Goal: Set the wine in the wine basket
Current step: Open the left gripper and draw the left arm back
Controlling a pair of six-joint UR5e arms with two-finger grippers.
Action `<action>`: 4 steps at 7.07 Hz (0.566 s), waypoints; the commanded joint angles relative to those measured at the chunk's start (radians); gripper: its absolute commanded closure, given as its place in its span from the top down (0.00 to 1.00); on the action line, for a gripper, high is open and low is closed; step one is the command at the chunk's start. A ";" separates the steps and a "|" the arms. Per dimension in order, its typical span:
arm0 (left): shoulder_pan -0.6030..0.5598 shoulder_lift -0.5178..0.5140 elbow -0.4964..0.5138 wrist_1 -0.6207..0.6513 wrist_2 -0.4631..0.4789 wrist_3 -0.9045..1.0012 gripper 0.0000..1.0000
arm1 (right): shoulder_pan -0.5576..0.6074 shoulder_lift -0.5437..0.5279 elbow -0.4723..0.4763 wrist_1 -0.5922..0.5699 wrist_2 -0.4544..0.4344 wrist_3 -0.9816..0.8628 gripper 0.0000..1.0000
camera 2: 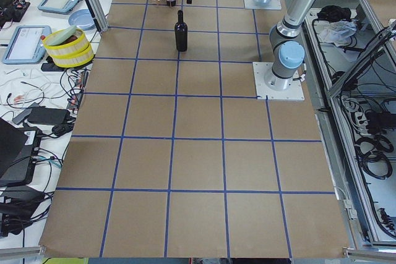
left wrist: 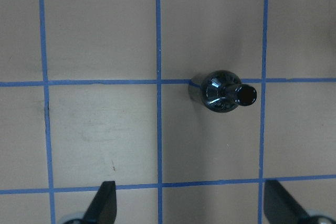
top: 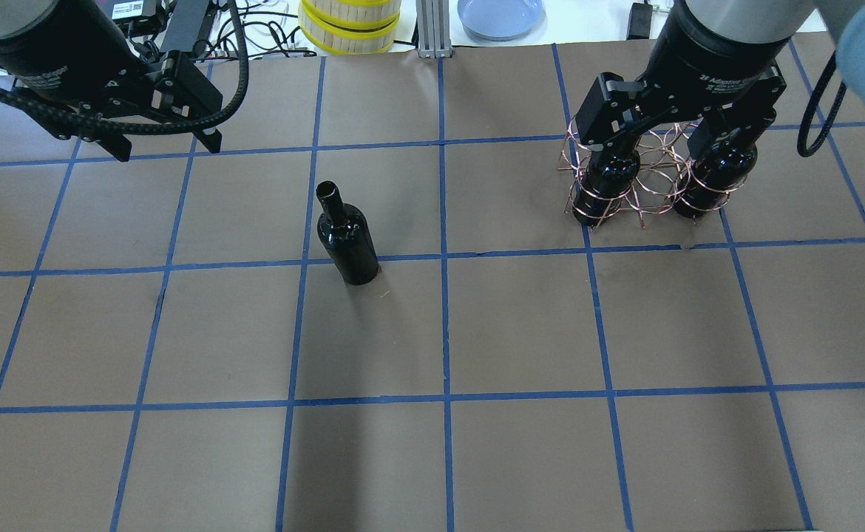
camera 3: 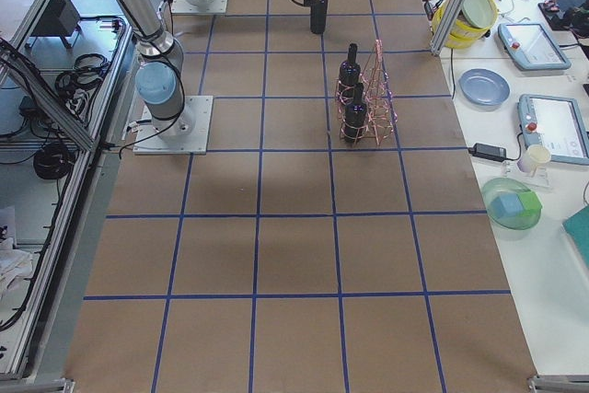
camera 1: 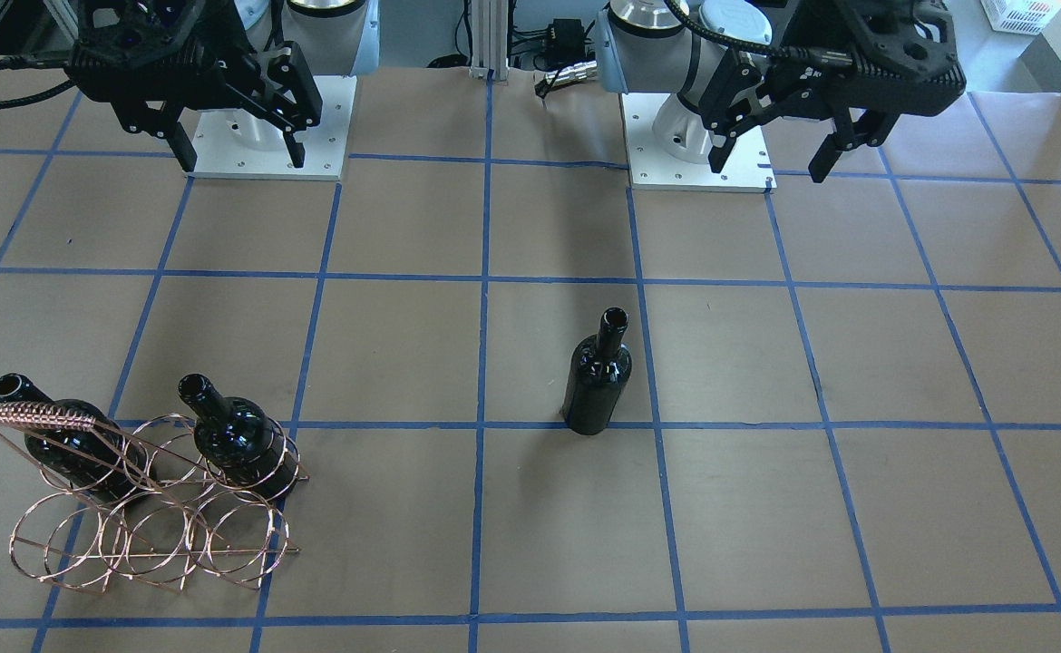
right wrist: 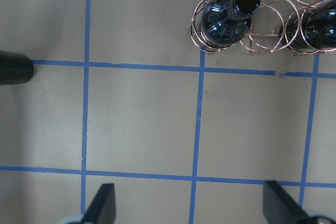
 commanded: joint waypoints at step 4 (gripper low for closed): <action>0.064 0.013 -0.013 0.007 0.085 0.096 1.00 | 0.038 0.013 -0.005 -0.061 0.060 0.177 1.00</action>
